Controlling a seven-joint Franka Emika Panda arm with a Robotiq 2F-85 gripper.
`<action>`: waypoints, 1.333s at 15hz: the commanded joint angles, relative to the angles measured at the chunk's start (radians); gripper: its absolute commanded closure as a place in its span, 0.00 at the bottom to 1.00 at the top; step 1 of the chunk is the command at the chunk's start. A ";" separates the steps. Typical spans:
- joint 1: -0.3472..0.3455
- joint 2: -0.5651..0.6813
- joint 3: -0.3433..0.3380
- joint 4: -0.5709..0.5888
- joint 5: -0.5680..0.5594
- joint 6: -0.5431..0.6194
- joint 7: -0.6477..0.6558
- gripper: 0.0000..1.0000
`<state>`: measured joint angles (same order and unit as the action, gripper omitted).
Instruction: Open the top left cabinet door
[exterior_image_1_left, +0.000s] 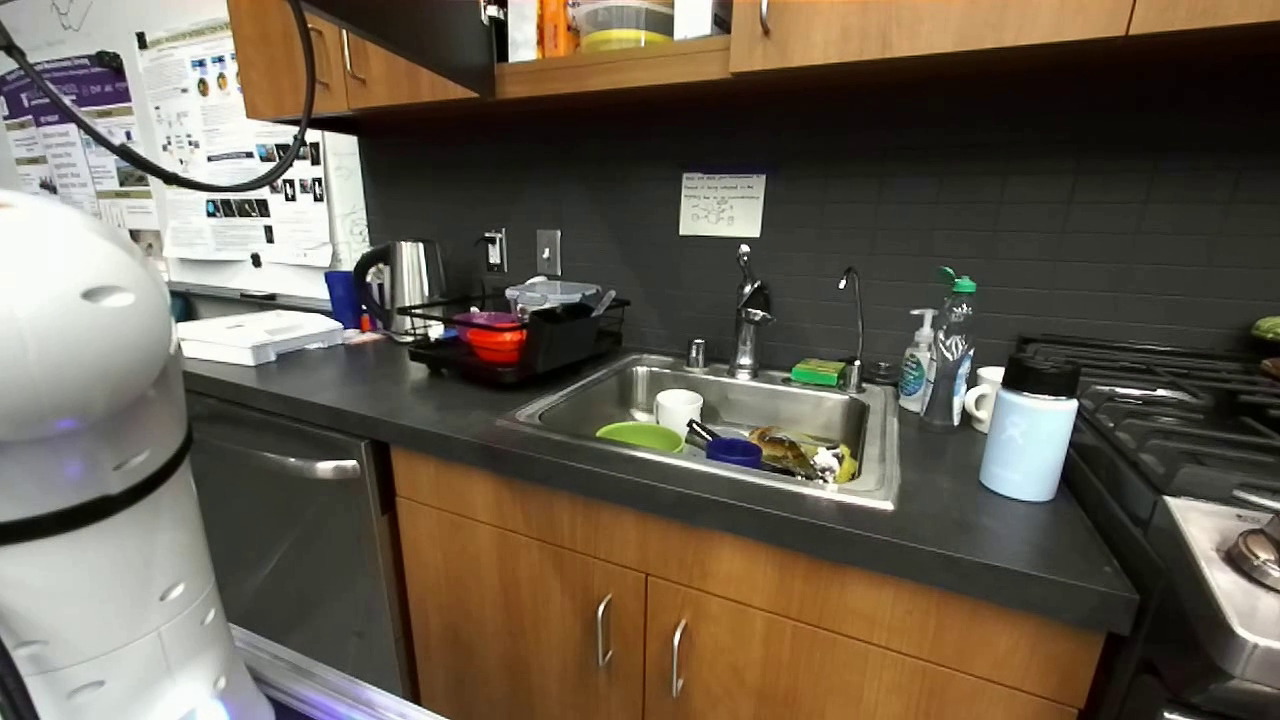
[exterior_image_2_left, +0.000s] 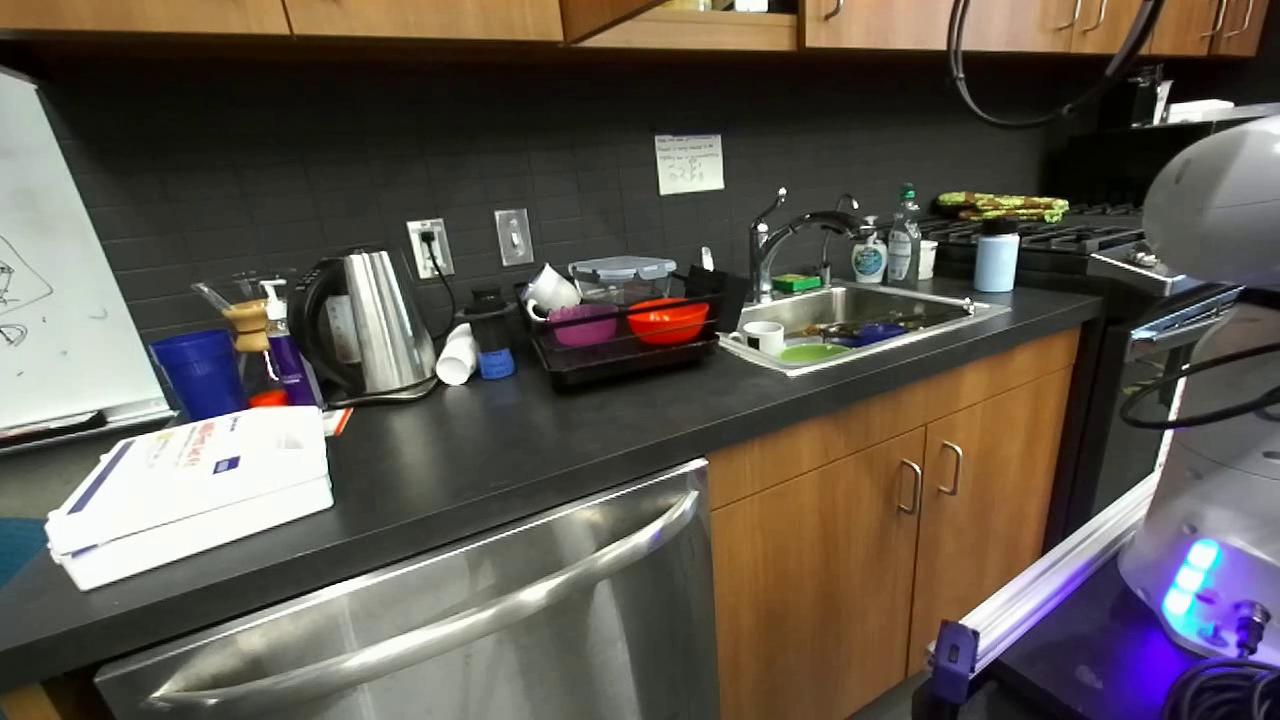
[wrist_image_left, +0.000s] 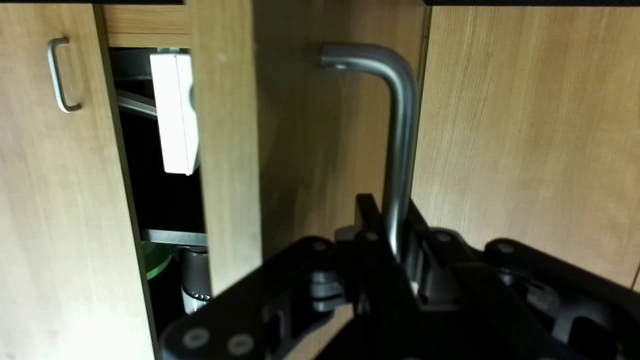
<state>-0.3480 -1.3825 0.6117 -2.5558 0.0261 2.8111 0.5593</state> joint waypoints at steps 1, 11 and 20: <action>0.110 0.020 0.060 -0.002 0.015 -0.007 -0.039 0.97; 0.167 0.047 0.082 0.017 0.005 0.010 -0.111 0.16; 0.406 0.175 0.094 0.005 -0.029 0.112 -0.329 0.00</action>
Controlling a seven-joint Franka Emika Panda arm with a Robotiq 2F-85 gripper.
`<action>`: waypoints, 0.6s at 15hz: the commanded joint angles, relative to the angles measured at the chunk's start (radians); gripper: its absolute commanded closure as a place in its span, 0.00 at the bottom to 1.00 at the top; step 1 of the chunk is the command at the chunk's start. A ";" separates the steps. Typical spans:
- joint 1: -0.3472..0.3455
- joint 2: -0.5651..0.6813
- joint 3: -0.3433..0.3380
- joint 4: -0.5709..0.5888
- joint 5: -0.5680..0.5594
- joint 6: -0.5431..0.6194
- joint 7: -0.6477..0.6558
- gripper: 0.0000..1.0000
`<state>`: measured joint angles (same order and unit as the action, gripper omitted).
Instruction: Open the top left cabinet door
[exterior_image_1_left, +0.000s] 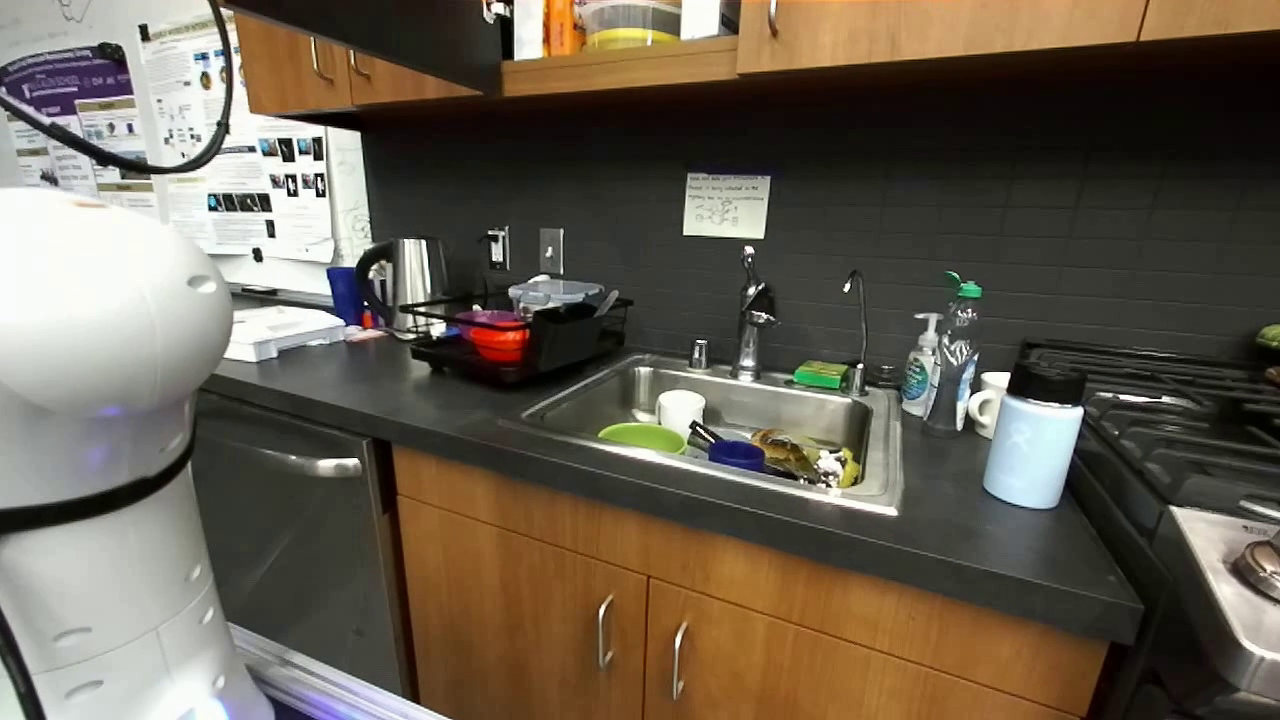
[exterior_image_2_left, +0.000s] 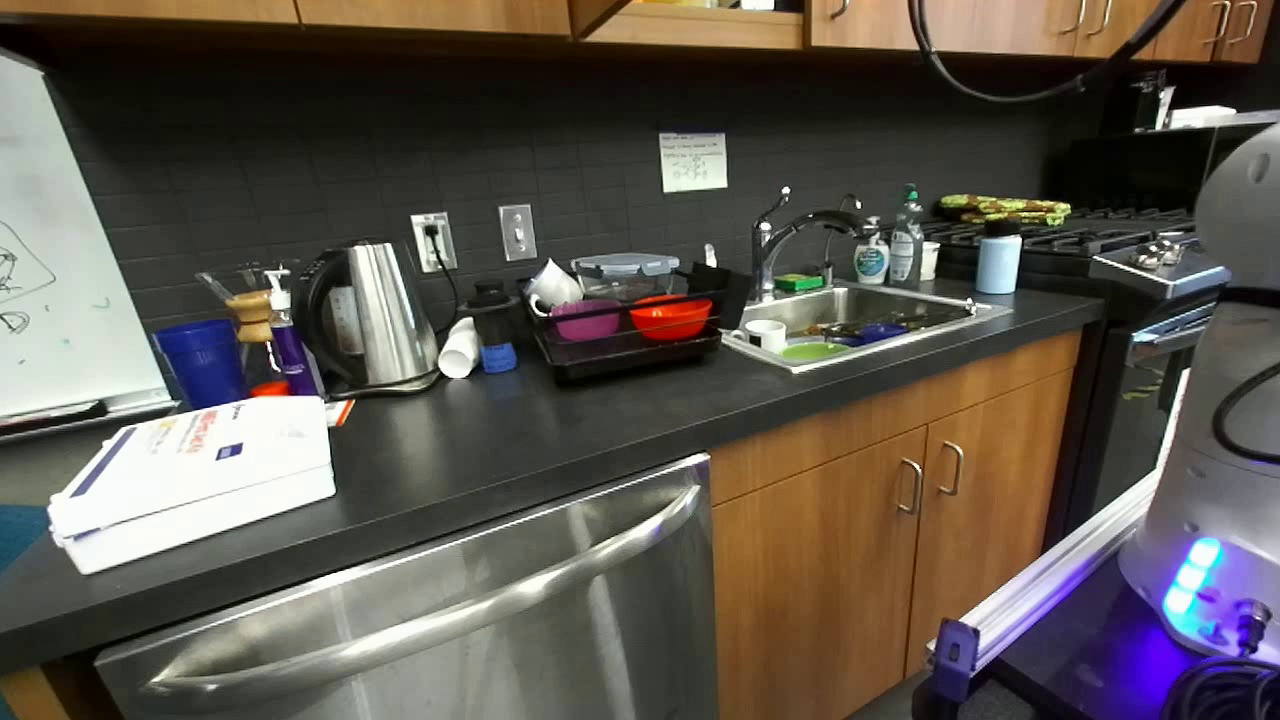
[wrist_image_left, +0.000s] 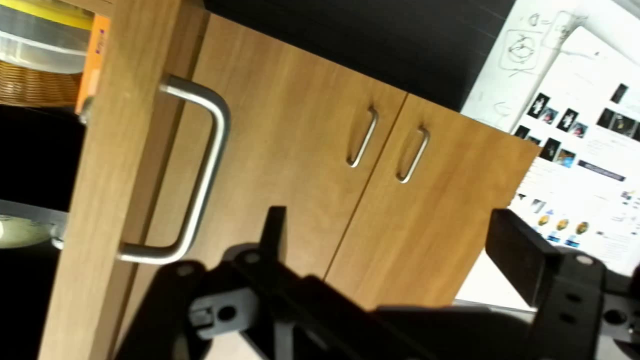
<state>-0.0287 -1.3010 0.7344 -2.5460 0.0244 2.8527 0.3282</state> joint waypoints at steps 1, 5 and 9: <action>0.118 0.111 -0.035 -0.013 -0.033 0.094 -0.130 0.00; 0.233 0.208 -0.079 -0.037 -0.074 0.204 -0.258 0.00; 0.368 0.302 -0.162 -0.063 -0.144 0.327 -0.376 0.00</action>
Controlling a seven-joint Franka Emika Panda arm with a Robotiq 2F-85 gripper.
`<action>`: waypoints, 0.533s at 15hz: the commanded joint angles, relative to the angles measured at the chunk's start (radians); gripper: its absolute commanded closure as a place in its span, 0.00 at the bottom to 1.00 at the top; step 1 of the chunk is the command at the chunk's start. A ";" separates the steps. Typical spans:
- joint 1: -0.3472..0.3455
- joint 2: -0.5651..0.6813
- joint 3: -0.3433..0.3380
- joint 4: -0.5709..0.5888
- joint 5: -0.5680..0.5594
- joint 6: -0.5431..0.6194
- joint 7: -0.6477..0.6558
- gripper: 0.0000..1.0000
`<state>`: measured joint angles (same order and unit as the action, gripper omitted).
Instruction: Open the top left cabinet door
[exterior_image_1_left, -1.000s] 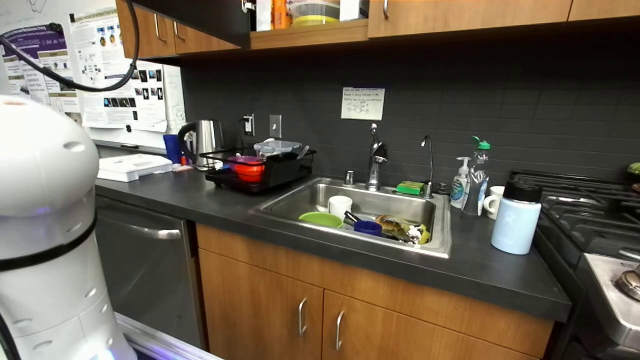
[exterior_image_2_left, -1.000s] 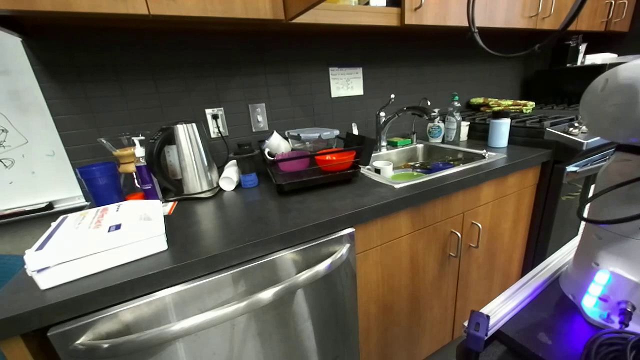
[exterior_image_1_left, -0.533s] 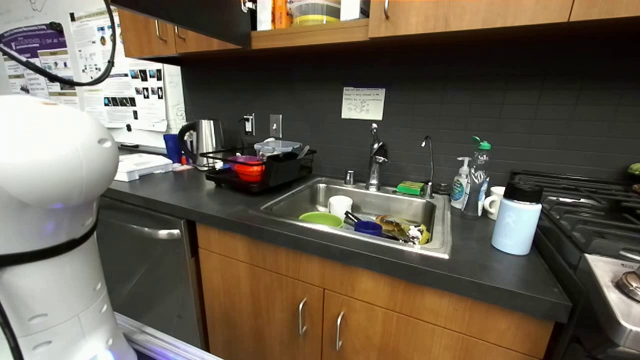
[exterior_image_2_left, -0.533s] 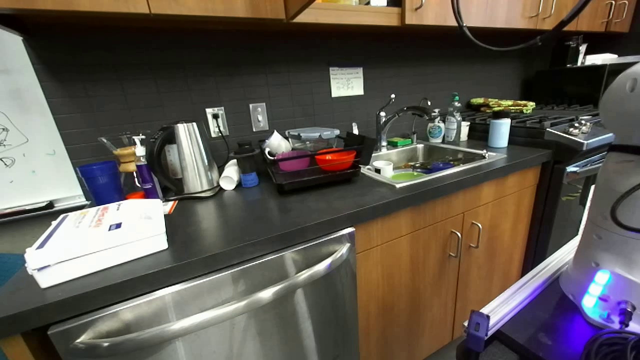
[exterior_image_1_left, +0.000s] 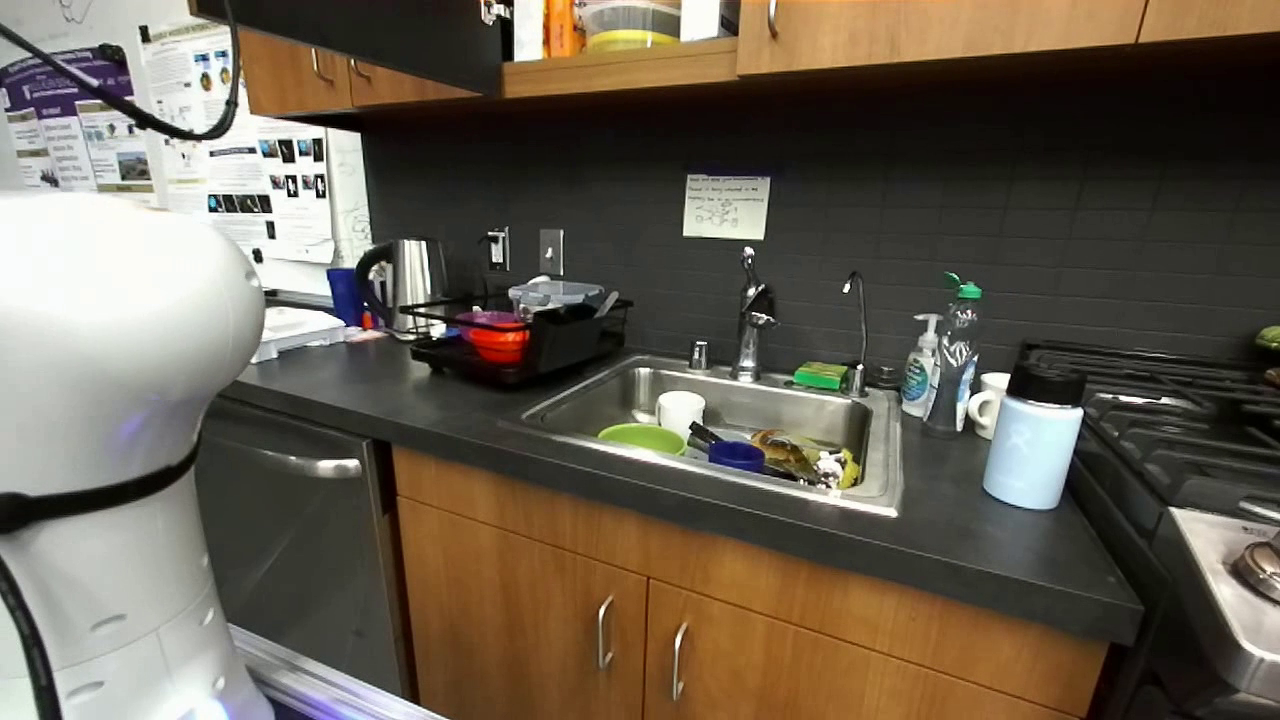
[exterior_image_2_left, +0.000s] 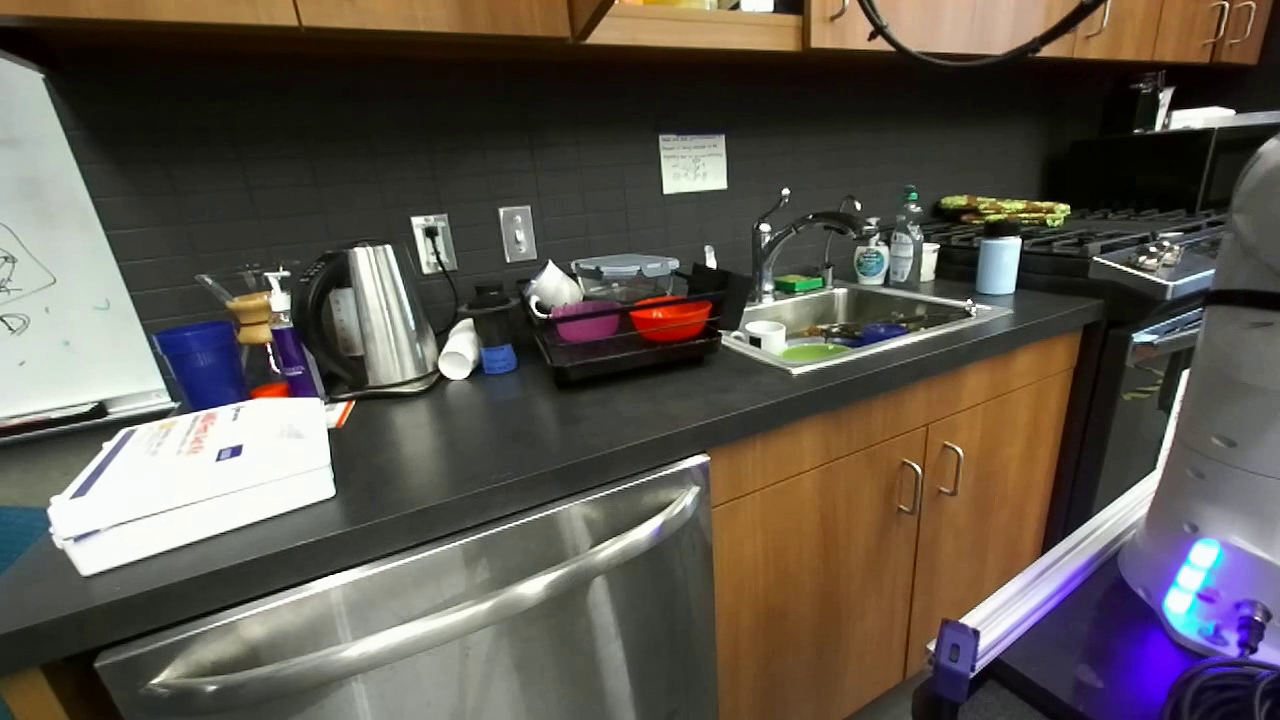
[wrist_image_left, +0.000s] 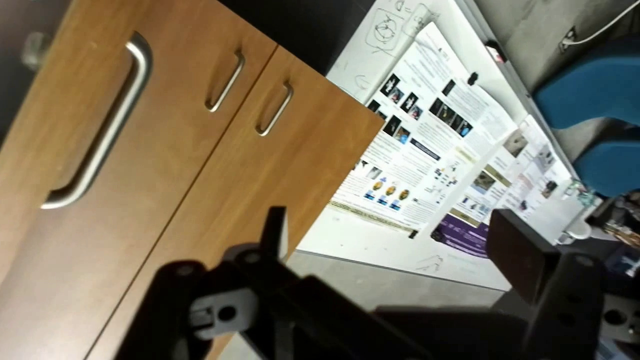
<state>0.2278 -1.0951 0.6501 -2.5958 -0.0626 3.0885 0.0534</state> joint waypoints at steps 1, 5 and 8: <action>0.139 0.126 -0.099 -0.019 -0.076 0.140 -0.125 0.00; 0.211 0.174 -0.163 -0.057 -0.129 0.315 -0.159 0.00; 0.183 0.191 -0.161 -0.069 -0.130 0.441 -0.152 0.00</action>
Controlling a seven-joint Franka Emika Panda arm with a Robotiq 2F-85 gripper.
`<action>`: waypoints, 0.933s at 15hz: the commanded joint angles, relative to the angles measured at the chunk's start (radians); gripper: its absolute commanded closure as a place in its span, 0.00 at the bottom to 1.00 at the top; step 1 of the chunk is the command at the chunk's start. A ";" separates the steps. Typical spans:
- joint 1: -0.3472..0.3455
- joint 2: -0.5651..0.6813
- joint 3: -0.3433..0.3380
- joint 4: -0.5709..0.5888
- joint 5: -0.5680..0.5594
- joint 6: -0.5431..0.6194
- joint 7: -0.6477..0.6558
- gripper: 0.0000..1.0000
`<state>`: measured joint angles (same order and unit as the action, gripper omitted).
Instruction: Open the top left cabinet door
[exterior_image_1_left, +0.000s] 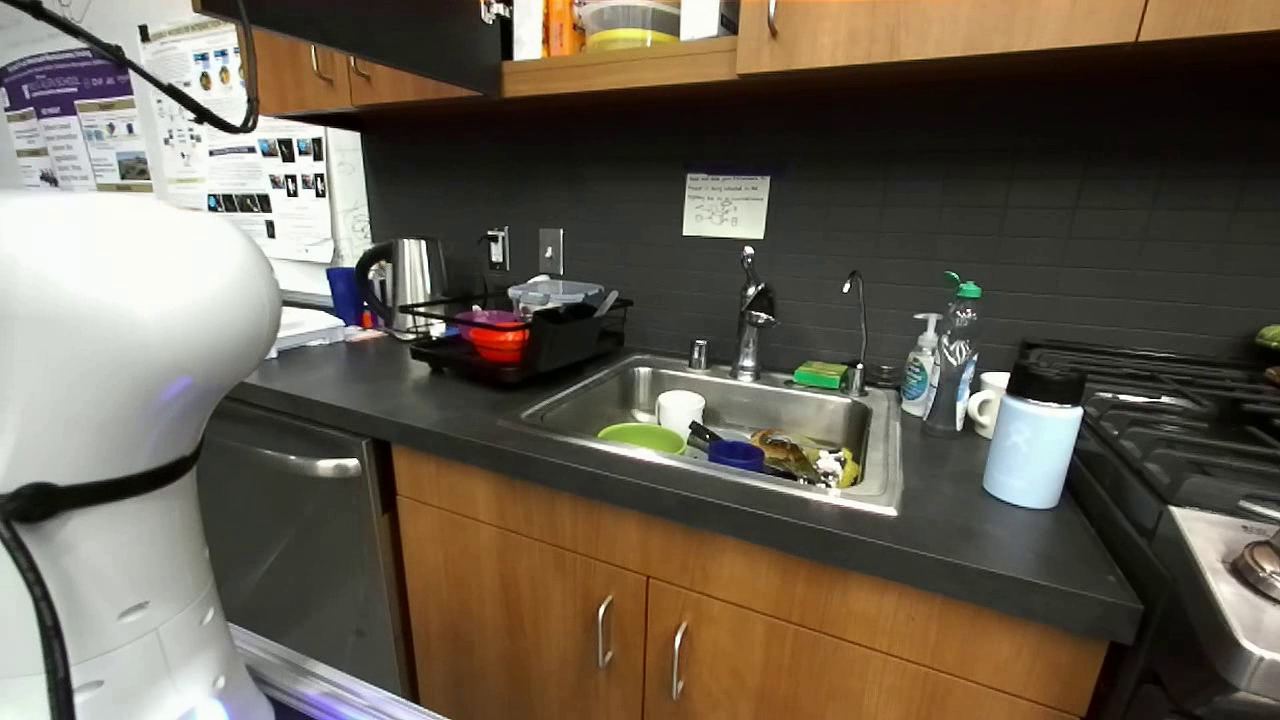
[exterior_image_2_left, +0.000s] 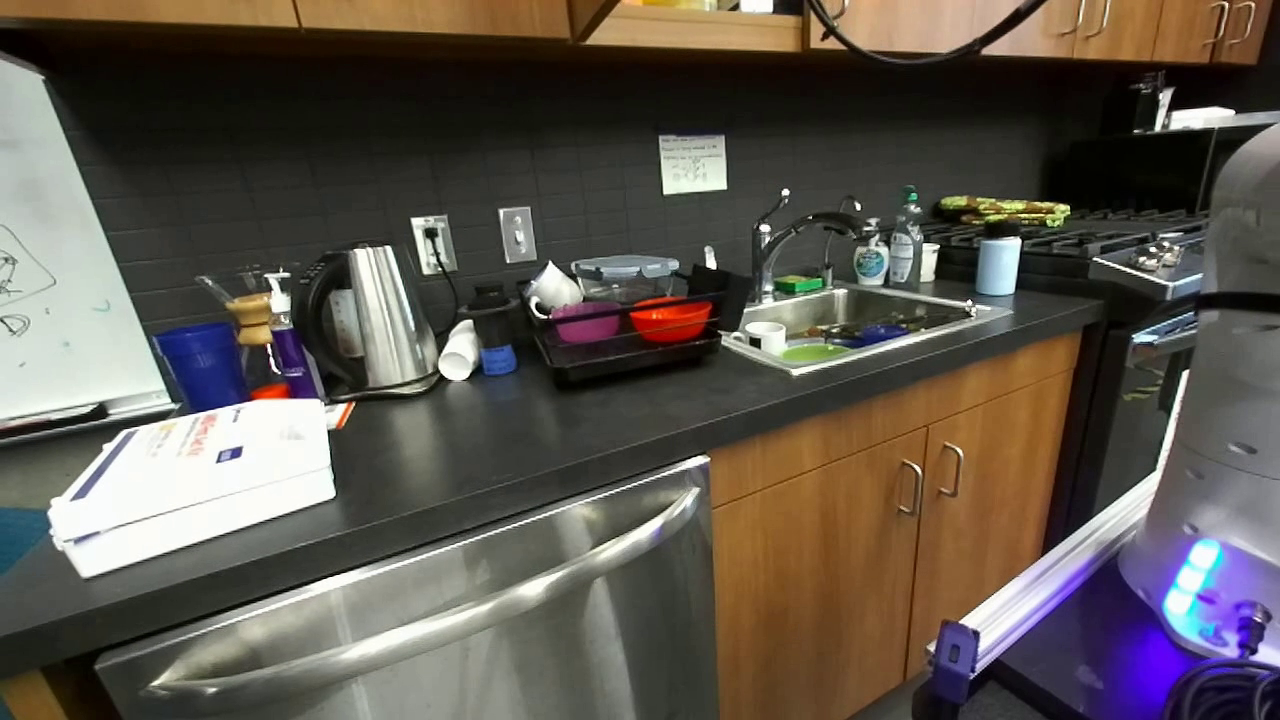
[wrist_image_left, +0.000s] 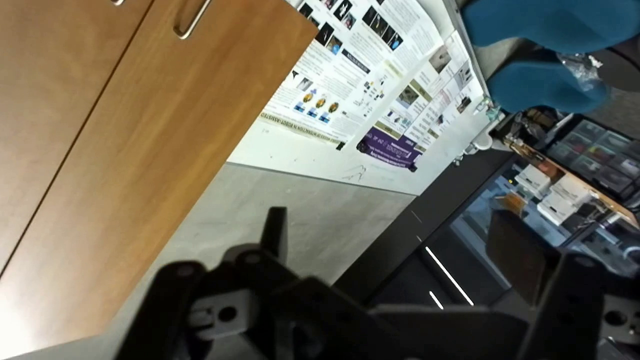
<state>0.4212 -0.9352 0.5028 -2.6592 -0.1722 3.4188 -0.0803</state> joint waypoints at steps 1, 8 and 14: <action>0.030 -0.014 -0.035 0.023 -0.015 0.036 -0.009 0.00; 0.051 -0.166 -0.165 0.028 0.052 0.047 0.018 0.00; -0.004 -0.324 -0.468 0.034 0.075 0.043 0.016 0.00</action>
<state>0.4256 -1.1974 0.1747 -2.6093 -0.0830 3.4614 -0.0462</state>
